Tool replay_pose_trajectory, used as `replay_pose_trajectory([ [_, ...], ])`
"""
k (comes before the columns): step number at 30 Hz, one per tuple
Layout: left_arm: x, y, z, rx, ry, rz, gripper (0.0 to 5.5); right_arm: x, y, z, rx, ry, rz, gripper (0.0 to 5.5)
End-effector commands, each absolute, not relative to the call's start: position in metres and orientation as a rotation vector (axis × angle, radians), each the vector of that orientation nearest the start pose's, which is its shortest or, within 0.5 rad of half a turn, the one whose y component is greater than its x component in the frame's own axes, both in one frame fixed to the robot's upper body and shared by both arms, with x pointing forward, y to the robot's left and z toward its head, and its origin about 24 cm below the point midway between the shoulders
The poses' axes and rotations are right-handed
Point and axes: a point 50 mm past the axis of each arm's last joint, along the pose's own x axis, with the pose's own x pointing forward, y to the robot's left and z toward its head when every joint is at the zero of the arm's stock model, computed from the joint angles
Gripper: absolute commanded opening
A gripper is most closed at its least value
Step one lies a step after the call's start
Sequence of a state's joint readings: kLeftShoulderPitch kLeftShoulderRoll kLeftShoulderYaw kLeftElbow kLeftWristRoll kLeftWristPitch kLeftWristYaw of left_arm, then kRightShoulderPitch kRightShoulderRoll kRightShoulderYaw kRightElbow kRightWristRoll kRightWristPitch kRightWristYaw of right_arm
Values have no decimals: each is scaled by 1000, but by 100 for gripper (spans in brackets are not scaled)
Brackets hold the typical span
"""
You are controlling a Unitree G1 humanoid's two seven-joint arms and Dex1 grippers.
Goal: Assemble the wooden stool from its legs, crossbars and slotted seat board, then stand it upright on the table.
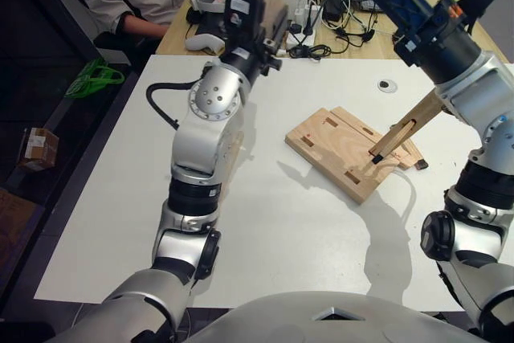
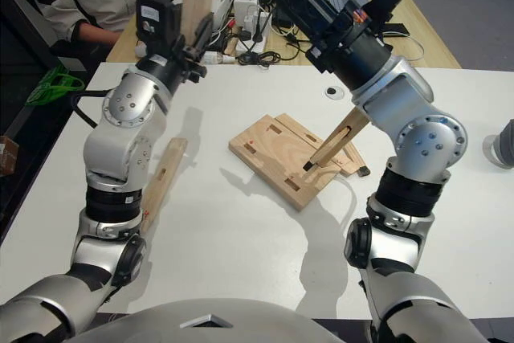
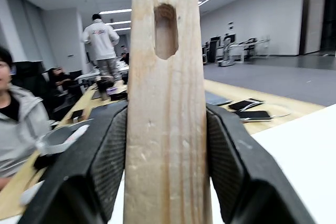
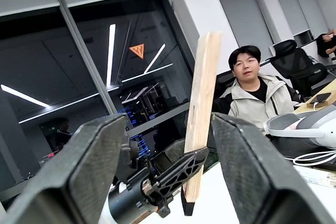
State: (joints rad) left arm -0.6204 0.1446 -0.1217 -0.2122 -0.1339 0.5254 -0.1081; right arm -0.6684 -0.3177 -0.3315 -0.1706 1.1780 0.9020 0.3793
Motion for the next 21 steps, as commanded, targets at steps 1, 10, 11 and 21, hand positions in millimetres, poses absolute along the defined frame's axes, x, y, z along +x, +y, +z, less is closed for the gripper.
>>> replay_pose_trajectory([
  [1,306,68,228,102,-362,-517,206,301,-153,239,584,-114,1008,303],
  [10,286,44,214,115,-378,-683,206,314,-138,237,510,-64,1022,303],
  [11,285,43,212,127,-375,-687,206,314,-136,239,511,-66,1035,303],
  [21,282,51,197,182,-359,-674,206,310,-141,247,517,-69,1093,282],
])
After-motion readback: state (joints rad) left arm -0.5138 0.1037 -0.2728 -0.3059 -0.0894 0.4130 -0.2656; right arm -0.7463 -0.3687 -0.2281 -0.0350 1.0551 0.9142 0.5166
